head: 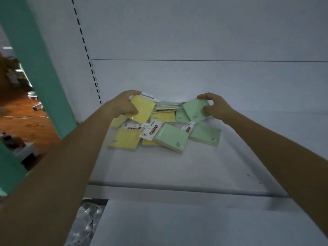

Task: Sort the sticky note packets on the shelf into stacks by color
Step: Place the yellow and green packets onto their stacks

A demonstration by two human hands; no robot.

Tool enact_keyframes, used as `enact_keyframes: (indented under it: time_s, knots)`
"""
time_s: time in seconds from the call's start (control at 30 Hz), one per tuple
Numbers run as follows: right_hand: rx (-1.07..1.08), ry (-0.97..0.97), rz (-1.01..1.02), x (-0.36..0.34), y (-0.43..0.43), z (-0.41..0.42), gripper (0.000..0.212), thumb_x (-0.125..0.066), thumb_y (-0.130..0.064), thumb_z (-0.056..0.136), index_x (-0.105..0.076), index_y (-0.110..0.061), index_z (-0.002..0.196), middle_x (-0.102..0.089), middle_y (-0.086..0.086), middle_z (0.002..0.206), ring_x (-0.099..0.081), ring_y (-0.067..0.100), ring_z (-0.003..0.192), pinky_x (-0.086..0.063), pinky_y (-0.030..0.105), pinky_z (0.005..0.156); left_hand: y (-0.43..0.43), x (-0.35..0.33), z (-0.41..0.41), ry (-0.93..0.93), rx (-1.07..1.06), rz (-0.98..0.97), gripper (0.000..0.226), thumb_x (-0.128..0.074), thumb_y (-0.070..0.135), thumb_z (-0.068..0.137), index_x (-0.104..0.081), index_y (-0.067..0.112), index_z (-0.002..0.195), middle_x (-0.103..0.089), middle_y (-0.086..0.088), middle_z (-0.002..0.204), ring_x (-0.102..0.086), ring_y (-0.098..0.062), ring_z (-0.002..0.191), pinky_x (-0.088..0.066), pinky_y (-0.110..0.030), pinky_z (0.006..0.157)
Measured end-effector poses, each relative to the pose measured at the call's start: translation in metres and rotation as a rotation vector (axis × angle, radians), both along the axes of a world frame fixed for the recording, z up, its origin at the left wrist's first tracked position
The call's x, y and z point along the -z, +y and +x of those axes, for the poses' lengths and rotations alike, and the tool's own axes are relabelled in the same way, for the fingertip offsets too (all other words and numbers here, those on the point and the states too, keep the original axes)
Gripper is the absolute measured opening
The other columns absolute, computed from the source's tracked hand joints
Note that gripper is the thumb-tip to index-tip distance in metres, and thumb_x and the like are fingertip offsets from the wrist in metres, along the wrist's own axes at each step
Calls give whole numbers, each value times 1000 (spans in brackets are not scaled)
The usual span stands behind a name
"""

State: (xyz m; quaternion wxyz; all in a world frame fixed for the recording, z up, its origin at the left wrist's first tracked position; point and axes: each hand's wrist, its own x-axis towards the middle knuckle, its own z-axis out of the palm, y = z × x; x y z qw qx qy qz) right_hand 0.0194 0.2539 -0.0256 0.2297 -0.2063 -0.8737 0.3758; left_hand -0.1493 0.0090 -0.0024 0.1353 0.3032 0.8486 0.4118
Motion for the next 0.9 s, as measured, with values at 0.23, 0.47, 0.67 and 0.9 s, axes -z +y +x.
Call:
enact_keyframes:
  time_s: [0.23,0.47,0.67,0.9]
  knots:
    - [94,275,-26,-7,-15,37,59,-39,13,77,-50,-18,127,-48,6,134,-56,20,93,-46,12,68,-9,-4,16,5,0,470,70,-50,-13,84,-35,26,140,-48,-3,109,-51,-10,80,-46,-20,70]
    - [207,384,-72,-8,-4,100,64,-38,10,78,-44,-24,132,-41,-10,125,-55,19,86,-43,9,61,38,-13,68,-69,156,542,70,-51,-12,83,-37,29,138,-49,1,104,-52,-8,74,-48,-15,58]
    - [329,382,-67,-6,40,195,64,-38,11,79,-43,-22,133,-42,-3,135,-57,24,93,-44,18,70,114,-11,140,-130,323,541,65,-51,-15,82,-39,19,136,-53,1,89,-52,-11,69,-47,-7,48]
    - [441,321,-25,-2,111,321,63,-37,11,80,-42,-21,134,-42,-3,132,-53,21,110,-45,9,72,223,8,256,-230,420,512,66,-49,-16,81,-41,21,135,-52,5,85,-52,-11,64,-44,-21,52]
